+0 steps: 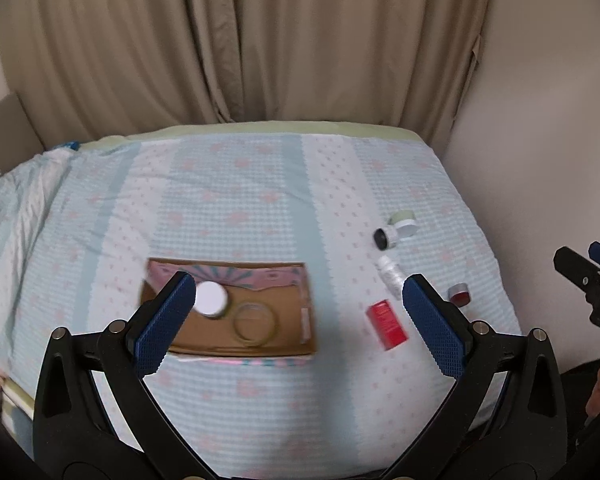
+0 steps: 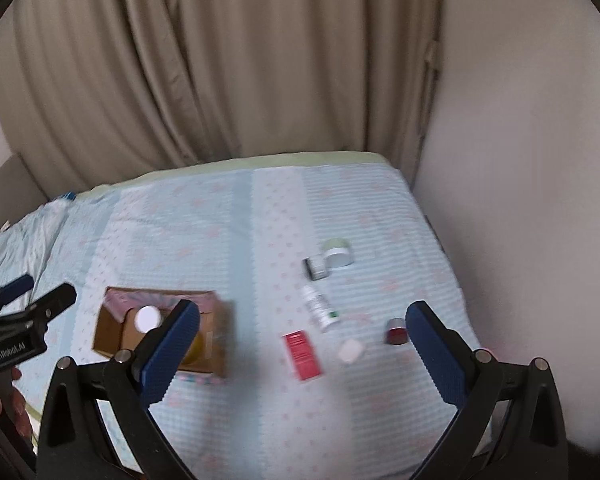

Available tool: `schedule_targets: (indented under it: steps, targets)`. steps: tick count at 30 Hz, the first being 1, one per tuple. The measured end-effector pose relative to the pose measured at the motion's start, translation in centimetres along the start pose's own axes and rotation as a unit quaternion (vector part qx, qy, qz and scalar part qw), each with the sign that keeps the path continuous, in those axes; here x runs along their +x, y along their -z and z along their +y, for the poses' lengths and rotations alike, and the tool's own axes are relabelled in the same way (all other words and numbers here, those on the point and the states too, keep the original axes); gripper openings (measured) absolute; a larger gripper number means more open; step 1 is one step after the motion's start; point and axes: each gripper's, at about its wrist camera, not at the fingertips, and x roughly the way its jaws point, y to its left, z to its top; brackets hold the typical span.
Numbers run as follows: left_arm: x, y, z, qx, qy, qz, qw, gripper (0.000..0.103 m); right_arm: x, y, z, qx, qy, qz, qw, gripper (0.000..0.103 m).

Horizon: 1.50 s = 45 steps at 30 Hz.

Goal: Organize rigid objects
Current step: 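Open both tools to release the jar and tape, then lift away, then grasp the red box with the left tool while the right tool grasps the red-banded jar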

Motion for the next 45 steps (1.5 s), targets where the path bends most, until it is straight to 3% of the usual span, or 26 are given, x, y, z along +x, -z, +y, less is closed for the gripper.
schedule_targets:
  steps: [9,12,17,27,29,31,40,42,45]
  targets:
    - [5.9,1.7,-9.8,-0.022,-0.001,0.026,0.9994,0.103,4.3,-0.3,-9.8,0.019,0.011,0.014,1.0,0.103]
    - [8.2,2.8,-11.6,-0.026,0.004,0.038,0.9989,0.103,7.0,0.0,-11.8,0.031,0.014,0.027,0.999,0.103]
    - [13.5,5.1,-14.2,-0.015,-0.024,0.063,0.9976,0.103,12.0,1.5,-14.1,0.047,0.024,0.044,0.998,0.103]
    - [27.5,12.8,-15.5,-0.045,-0.038,0.131,0.9897,0.101,24.0,7.4,-17.0,0.077,0.044,0.091,0.992,0.102]
    - [29.7,14.0,-16.0,-0.042,-0.041,0.136,0.989,0.096,26.0,8.7,-17.6,0.088,0.048,0.097,0.99,0.102]
    - [32.0,15.4,-16.3,-0.043,-0.048,0.142,0.9878,0.084,28.1,10.1,-17.9,0.091,0.054,0.104,0.989,0.099]
    - [36.6,18.4,-16.8,-0.061,-0.07,0.15,0.9843,0.083,34.1,13.9,-18.6,0.084,0.059,0.124,0.987,0.095]
    - [37.2,18.6,-17.0,-0.057,-0.075,0.15,0.9842,0.081,34.8,14.6,-18.8,0.079,0.055,0.126,0.987,0.086]
    - [37.7,18.7,-17.2,-0.055,-0.08,0.15,0.9839,0.076,35.6,15.1,-19.0,0.078,0.056,0.128,0.987,0.082]
